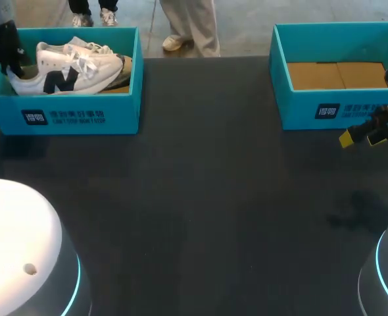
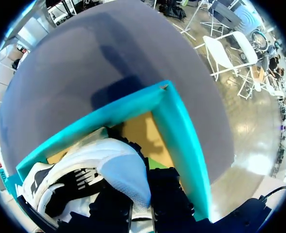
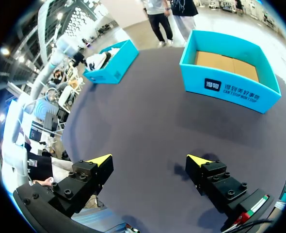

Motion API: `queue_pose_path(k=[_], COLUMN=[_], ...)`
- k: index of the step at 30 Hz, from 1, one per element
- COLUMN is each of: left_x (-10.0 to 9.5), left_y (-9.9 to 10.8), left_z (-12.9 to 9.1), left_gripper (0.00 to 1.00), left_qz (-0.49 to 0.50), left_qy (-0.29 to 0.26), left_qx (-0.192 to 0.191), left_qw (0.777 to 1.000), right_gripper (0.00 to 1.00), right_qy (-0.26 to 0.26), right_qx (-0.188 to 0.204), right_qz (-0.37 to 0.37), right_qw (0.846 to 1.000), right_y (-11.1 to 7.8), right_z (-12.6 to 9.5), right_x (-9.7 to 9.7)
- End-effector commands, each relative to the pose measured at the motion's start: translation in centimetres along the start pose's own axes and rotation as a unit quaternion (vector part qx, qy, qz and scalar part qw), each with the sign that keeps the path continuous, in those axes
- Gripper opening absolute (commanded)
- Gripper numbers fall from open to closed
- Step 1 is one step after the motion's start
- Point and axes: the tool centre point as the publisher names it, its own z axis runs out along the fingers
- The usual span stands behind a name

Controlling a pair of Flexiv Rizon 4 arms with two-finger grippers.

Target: Take the shoe out of the shoebox, open the shoe tongue, remove and reinsert the insole, then place the shoe into the shoebox

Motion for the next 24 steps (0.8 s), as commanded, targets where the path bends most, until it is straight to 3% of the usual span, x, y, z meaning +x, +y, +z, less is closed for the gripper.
queue_pose_path(k=[1,15,24], left_x=[0.4,1.6,1.1], left_y=[0.0,0.6,0.0], left_z=[-2.2,-6.7,-8.0], left_gripper=[0.00,0.00,0.00], left_qz=[0.003,0.034,0.033], left_qy=[0.002,-0.022,-0.011], left_qx=[-0.004,-0.009,-0.006], left_qw=[1.000,0.999,0.999], right_gripper=[1.00,1.00,1.00], right_qy=[-0.001,-0.001,-0.001], right_qx=[0.001,0.001,0.001], right_qz=[0.001,0.001,0.001], right_qw=[1.000,1.000,1.000], right_y=[0.0,0.0,0.0], right_z=[0.1,0.1,0.1], right_x=[0.0,0.0,0.0])
